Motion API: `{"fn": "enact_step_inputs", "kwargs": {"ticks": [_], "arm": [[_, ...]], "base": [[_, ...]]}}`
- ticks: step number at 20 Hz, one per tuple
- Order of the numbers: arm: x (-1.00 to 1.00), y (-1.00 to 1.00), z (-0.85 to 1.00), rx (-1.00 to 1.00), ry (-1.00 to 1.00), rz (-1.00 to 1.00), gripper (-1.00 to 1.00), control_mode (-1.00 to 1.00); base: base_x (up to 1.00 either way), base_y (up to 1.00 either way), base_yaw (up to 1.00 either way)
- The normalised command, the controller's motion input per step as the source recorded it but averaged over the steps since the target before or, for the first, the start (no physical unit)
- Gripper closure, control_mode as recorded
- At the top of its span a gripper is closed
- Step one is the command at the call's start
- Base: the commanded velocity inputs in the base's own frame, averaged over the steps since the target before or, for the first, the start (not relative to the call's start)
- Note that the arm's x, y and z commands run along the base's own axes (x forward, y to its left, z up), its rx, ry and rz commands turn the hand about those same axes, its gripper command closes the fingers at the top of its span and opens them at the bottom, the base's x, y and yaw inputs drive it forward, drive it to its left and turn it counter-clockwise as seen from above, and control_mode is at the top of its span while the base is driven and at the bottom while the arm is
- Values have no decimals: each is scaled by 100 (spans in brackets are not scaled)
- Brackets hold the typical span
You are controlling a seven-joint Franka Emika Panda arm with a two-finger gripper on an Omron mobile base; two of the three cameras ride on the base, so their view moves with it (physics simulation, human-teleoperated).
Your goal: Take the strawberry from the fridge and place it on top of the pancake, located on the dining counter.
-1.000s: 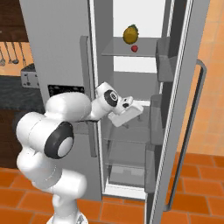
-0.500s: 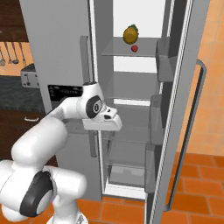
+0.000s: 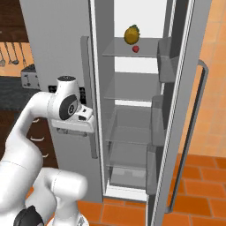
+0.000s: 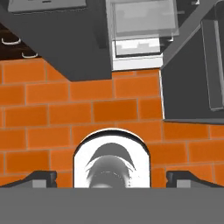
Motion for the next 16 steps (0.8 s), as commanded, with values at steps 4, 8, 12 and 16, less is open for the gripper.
{"fn": "enact_step_inputs", "kwargs": {"ticks": [4,8,12,16], "arm": [[-14,19,-28,-1,0,0,-100,-100],[-4,-4,-10,0,-2,-4,-100,-100],[0,0,0,0,0,0,-100,-100],[0,-5,-1,3,-4,-8,-100,100]], "base": [[0,0,0],[0,0,0],[0,0,0],[0,-15,-19]]}}
